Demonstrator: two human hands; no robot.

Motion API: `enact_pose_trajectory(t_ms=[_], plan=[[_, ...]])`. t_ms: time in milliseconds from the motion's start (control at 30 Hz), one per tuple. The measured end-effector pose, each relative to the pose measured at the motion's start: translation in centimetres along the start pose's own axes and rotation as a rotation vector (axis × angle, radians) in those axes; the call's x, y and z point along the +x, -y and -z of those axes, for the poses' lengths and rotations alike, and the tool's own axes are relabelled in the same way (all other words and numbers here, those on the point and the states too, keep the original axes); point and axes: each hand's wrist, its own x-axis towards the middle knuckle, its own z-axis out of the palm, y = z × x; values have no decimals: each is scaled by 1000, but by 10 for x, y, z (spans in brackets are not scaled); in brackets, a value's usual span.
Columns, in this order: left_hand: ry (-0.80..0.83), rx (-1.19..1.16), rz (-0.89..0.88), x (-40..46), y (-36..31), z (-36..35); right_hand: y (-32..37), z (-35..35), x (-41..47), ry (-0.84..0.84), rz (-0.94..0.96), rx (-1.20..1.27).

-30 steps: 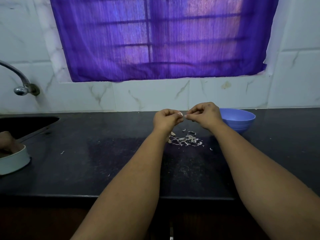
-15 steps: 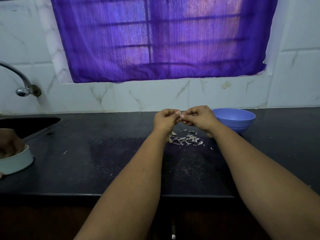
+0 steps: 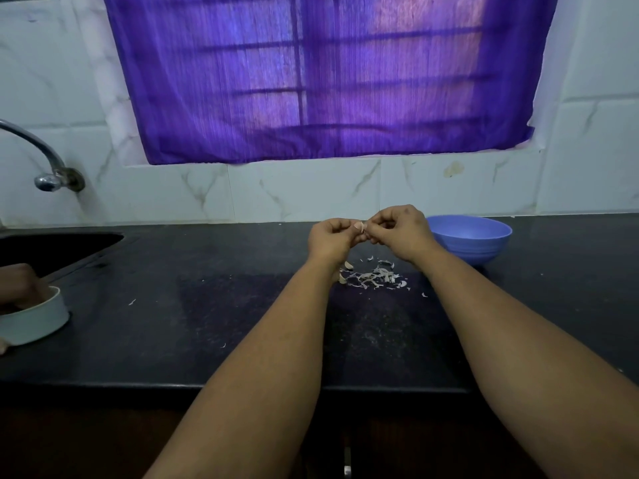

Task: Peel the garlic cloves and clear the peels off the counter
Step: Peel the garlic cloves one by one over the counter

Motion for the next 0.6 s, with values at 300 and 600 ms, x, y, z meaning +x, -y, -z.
enact_pose_trajectory(t_ms=[300, 600], plan=[[15, -18, 10, -1, 2, 1, -2, -1, 0, 27, 1, 20], [2, 1, 1, 1, 4, 2, -2, -3, 2, 27, 16, -14]])
